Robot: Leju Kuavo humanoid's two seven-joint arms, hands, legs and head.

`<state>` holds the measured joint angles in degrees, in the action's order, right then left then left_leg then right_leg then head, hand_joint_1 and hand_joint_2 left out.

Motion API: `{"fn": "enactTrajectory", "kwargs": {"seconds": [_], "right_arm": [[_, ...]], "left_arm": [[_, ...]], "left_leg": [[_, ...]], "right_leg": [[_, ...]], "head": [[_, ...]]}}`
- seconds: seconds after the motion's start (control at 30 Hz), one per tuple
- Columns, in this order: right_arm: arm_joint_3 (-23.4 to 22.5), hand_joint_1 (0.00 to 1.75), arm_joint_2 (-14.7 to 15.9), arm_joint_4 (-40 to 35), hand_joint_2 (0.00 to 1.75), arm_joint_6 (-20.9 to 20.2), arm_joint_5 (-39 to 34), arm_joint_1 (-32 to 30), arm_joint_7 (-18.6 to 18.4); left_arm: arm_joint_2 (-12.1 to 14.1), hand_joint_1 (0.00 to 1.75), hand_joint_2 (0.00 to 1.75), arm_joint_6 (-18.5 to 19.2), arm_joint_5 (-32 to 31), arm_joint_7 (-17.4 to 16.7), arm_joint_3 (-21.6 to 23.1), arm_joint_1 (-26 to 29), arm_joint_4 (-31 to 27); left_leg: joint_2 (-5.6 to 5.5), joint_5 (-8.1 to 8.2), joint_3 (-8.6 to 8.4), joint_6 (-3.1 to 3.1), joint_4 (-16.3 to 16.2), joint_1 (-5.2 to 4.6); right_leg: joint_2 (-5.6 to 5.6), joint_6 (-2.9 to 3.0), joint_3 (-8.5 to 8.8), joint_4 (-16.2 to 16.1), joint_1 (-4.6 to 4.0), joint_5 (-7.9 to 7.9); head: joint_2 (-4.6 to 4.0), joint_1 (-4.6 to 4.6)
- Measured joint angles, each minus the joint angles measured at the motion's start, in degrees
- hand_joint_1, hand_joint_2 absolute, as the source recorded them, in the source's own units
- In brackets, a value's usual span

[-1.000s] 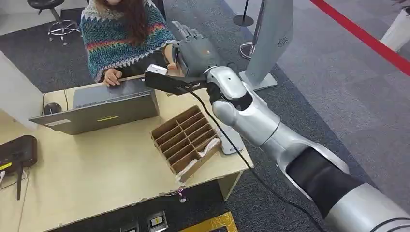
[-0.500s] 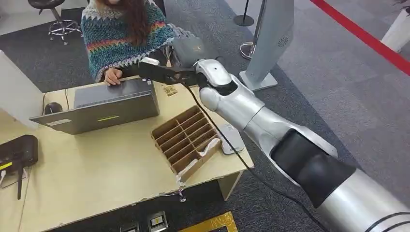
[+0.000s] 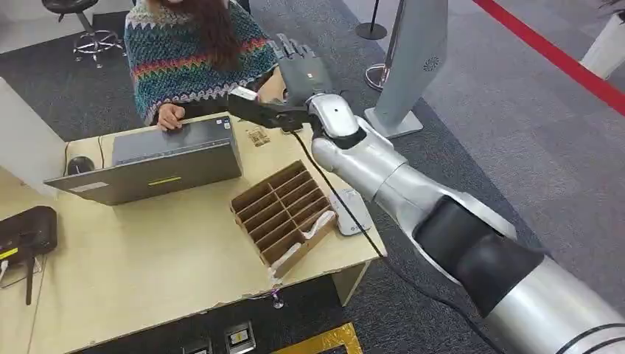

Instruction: Pass the card to the sensor for recognition and then transmit it.

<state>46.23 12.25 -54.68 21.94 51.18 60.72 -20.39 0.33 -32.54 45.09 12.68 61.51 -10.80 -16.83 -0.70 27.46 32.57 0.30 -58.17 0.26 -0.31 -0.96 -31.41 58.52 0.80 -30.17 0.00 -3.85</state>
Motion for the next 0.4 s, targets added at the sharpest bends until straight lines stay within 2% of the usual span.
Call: {"fn": "enactTrajectory", "kwargs": {"seconds": [0.1, 0.2, 0.3, 0.4], "right_arm": [[-1.58, 0.00, 2.70, -3.32, 1.75, 3.93, 4.87, 0.00, -3.15], [-4.36, 0.00, 6.71, -8.01, 1.75, 7.57, 8.97, -0.79, -6.37], [-9.87, 0.00, 11.47, -14.20, 1.75, 12.01, 12.05, -3.48, -9.03], [-17.85, 0.00, 16.87, -20.29, 1.75, 16.31, 12.58, -8.35, -9.75]], "left_arm": [[0.00, 0.00, 0.00, -0.72, 0.72, 0.46, -0.06, 0.68, 0.02], [0.00, 0.00, 0.00, -1.36, 1.58, 0.92, -0.28, 1.32, 0.02], [0.02, 0.00, 0.00, -1.84, 2.65, 1.58, -0.61, 2.22, 0.02], [0.02, 0.00, 0.00, -2.32, 3.74, 2.58, -1.07, 3.11, 0.02]], "left_leg": [[0.01, 0.00, -0.02, 0.00, -0.01, -0.01], [0.03, 0.01, -0.06, 0.01, -0.03, -0.06], [-0.01, 0.03, -0.10, 0.02, -0.06, -0.06], [0.00, 0.10, -0.12, 0.10, -0.06, -0.05]], "right_leg": [[0.01, 0.00, 0.01, -0.02, 0.02, 0.00], [0.01, 0.00, 0.00, -0.03, 0.08, 0.00], [-0.02, 0.00, 0.04, -0.08, 0.08, 0.00], [0.01, -0.01, 0.09, -0.14, 0.07, 0.00]], "head": [[0.00, 0.00], [0.00, 0.00], [0.00, 0.00], [0.00, 0.00]]}}
